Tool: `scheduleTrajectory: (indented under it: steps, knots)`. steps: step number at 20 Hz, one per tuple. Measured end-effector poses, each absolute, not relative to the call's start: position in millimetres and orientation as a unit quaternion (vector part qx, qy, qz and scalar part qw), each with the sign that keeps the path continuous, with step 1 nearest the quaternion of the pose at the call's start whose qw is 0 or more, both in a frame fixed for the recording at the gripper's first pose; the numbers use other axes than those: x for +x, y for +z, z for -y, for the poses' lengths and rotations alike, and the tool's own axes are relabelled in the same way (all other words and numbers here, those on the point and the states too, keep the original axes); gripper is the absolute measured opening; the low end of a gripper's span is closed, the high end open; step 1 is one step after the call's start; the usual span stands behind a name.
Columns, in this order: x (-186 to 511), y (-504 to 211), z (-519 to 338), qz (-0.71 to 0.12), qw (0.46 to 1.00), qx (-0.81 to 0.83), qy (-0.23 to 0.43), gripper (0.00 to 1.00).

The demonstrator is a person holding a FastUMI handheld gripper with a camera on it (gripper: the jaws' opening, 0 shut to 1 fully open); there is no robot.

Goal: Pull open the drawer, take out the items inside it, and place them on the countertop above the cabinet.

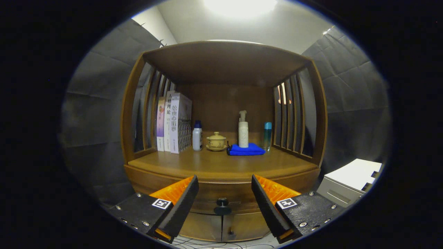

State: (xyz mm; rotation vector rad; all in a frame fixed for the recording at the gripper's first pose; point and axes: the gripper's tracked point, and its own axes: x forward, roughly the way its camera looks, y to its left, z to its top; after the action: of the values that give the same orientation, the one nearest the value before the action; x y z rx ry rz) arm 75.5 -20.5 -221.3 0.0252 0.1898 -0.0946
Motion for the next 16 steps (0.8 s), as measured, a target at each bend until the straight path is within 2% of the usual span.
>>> scheduleTrajectory:
  steps: [10, 16]
  knots:
    - [93, -306, 16, -0.152, 0.987, 0.032, -0.037, 0.93]
    - [100, -325, 12, -0.162, 0.986, 0.040, -0.024, 0.76]
